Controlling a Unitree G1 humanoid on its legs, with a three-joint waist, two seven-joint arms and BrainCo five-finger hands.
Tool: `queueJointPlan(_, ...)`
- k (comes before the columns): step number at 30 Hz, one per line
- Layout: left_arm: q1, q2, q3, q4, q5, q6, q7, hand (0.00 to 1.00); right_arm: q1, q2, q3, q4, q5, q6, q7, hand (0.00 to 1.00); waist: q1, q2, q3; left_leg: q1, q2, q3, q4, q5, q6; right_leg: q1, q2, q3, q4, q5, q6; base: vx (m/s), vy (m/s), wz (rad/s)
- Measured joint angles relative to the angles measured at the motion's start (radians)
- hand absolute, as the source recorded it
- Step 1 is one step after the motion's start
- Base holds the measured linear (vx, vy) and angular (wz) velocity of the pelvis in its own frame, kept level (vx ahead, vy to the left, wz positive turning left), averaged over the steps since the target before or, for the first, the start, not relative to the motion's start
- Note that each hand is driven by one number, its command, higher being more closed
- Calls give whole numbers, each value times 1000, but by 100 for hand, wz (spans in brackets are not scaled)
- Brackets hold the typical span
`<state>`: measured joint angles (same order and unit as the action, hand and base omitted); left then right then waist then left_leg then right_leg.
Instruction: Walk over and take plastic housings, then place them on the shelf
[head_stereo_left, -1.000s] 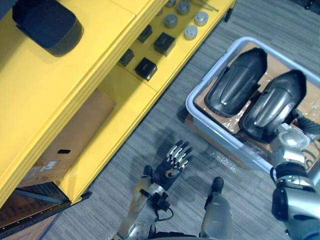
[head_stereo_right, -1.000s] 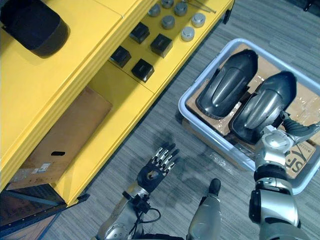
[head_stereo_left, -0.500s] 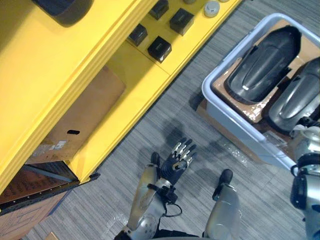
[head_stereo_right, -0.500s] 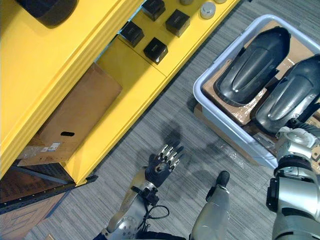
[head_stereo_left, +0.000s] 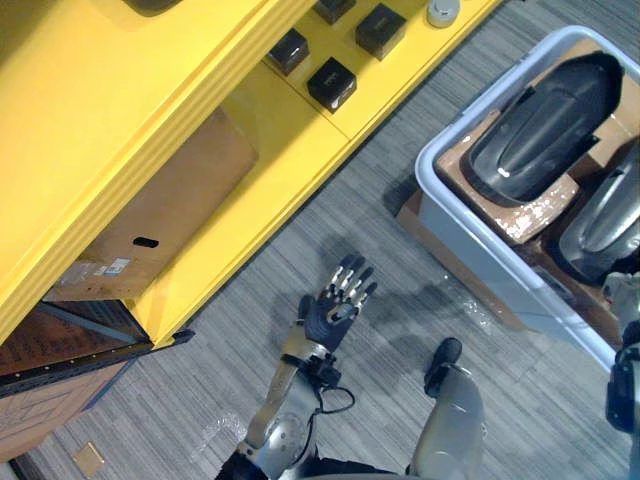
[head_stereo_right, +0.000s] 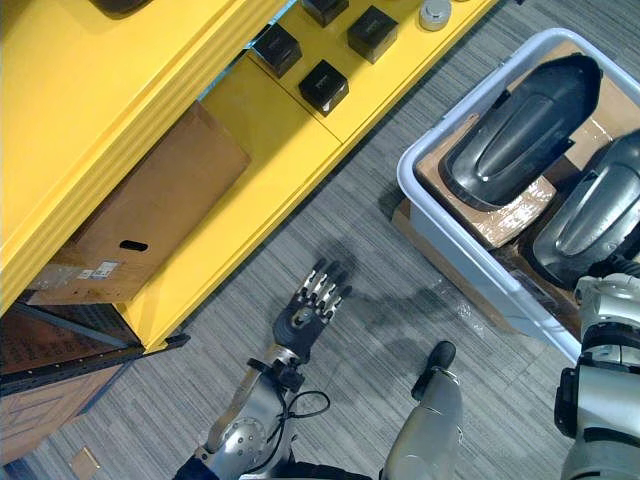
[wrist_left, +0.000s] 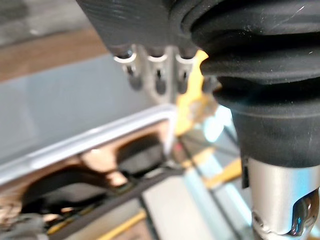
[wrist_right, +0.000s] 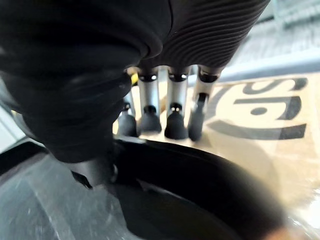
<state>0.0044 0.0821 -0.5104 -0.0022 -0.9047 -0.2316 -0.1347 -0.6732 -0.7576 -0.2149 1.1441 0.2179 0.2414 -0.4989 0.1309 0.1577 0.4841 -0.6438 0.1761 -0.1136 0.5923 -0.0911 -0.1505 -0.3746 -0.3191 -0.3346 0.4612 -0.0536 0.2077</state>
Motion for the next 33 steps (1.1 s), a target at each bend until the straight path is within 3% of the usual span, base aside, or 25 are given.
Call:
queueJointPlan(2, 14, 19, 26, -7, 5, 1, -7, 0, 26, 48, -1, -18, -42, -26, -9, 100, 0, -14, -3, 33, 7, 4, -17, 0, 0, 38, 9, -7, -31, 10, 0, 66, 4, -4)
queueJointPlan(5, 50, 63, 49, -25, 82, 25, -4, 0, 83, 139, 2, -44, -98, -83, -53, 100, -7, -56, -5, 116, 14, 17, -75, 4, -4, 123, 26, -16, -106, 27, 1, 50, -6, -6)
queueJointPlan(6, 70, 82, 67, -34, 159, 58, -4, 0, 117, 178, 10, -101, -129, -100, -85, 100, -16, -93, -6, 161, 15, 31, -114, 9, 0, 160, 29, -16, -142, 33, 1, 66, -27, -13)
queueJointPlan(8, 78, 109, 75, -46, 236, 108, -27, 0, 173, 193, 29, -217, -164, -110, -119, 100, -25, -125, -6, 205, 17, 50, -149, 15, -1, 192, 32, -12, -178, 42, 4, 70, -28, -15)
queueJointPlan(10, 91, 161, 74, -102, 302, 189, -48, 0, 262, 212, 30, -446, -236, -107, -179, 100, -47, -172, -8, 298, 21, 96, -202, 27, -9, 260, 38, 14, -250, 76, 7, 128, -28, -33)
queueJointPlan(11, 90, 171, 76, -121, 319, 203, -51, 0, 282, 215, 30, -501, -255, -107, -193, 100, -56, -183, -12, 319, 22, 107, -212, 27, -10, 279, 40, 20, -265, 81, 7, 162, -24, -42)
queueJointPlan(13, 34, 197, 77, -145, 384, 273, -89, 0, 331, 232, 29, -632, -341, -104, -231, 100, -96, -216, -76, 371, 29, 149, -251, 27, -10, 301, 43, 46, -300, 87, 10, 150, -27, -37)
queueJointPlan(16, -120, 221, 72, -108, 465, 311, -90, 0, 337, 239, 30, -726, -440, -84, -237, 100, -124, -231, -151, 437, 53, 214, -289, 22, -18, 314, 63, 97, -340, 105, 2, 115, -27, -56)
queueJointPlan(20, -292, 223, 78, 29, 472, 361, -81, 0, 355, 244, 29, -753, -522, -69, -228, 100, -172, -228, -219, 528, 59, 260, -353, 28, -30, 360, 69, 123, -371, 109, 0, 65, -26, -31)
queueJointPlan(23, -396, 222, 75, 161, 483, 393, -81, 0, 356, 244, 24, -766, -596, -86, -195, 100, -200, -221, -239, 569, 62, 281, -380, 34, -38, 372, 75, 146, -379, 111, -3, 30, -15, -23)
queueJointPlan(25, -466, 224, 62, 232, 483, 440, -120, 0, 356, 242, 22, -772, -644, -120, -172, 100, -211, -218, -242, 583, 63, 287, -393, 39, -40, 376, 77, 150, -381, 112, -4, -10, -10, -10)
queueJointPlan(26, -538, 227, 44, 295, 481, 470, -157, 0, 352, 239, 26, -782, -700, -171, -151, 100, -222, -218, -242, 592, 61, 290, -409, 47, -42, 376, 77, 152, -381, 114, -7, 0, 0, 0)
queueJointPlan(28, -587, 228, 24, 335, 478, 489, -166, 0, 350, 235, 39, -794, -730, -207, -143, 100, -228, -218, -242, 593, 60, 290, -416, 53, -41, 375, 77, 152, -381, 114, -7, 0, 0, 0)
queueJointPlan(33, -676, 220, -45, 422, 256, 622, -184, 0, 302, 204, 130, -861, -826, -374, -116, 100, -251, -216, -243, 609, 57, 306, -447, 66, -43, 366, 77, 165, -384, 115, -8, 0, 2, -6)
